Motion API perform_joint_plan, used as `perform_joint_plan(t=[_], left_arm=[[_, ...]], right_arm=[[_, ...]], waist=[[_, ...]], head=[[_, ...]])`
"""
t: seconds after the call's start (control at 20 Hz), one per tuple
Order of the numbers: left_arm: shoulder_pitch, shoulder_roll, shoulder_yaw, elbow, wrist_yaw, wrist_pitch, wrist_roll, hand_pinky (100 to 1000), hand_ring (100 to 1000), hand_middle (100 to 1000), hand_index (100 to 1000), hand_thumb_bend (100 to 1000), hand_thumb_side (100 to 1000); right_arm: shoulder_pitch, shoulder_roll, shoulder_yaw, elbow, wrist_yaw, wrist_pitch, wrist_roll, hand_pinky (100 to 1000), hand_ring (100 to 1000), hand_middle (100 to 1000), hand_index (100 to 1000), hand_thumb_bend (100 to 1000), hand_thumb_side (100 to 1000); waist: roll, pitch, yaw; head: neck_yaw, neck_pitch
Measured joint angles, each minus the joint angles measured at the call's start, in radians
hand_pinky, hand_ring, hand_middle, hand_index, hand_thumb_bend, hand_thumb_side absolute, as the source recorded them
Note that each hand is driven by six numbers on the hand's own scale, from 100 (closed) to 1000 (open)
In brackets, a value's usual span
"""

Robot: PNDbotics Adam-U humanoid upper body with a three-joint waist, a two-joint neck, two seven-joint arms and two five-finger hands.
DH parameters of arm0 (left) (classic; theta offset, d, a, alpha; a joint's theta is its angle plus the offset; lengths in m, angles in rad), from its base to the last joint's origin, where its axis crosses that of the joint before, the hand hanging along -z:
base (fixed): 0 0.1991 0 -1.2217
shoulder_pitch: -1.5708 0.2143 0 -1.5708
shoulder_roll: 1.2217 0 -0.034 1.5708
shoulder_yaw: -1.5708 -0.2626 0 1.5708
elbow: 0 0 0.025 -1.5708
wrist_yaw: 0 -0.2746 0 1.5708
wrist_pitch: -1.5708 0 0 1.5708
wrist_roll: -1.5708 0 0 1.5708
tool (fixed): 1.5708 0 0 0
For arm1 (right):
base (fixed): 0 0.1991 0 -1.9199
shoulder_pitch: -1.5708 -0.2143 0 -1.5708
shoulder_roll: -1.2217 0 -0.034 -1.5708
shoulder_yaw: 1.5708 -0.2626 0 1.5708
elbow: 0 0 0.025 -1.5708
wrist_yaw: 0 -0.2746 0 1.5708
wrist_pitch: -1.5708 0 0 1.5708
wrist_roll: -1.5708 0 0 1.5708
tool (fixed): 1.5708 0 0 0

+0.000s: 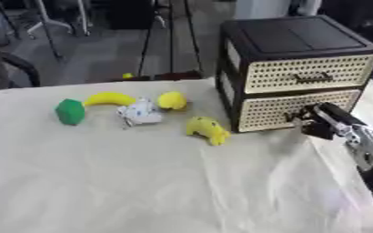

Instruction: Pick up objects from table and place into drawer.

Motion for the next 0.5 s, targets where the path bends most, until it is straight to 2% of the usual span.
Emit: perform_joint_plan(t=[0.5], left_arm=[[0.005,0.0,0.0,0.0,0.0,0.002,0.002,582,480,577,731,505,845]], right_arm=[[0.115,-0.025,0.008,-0.175,-0.017,-0.033,0.049,100,100,100,441,100,873]], waist=[[0.0,0.0,-0.009]], head=[[0.009,0.007]])
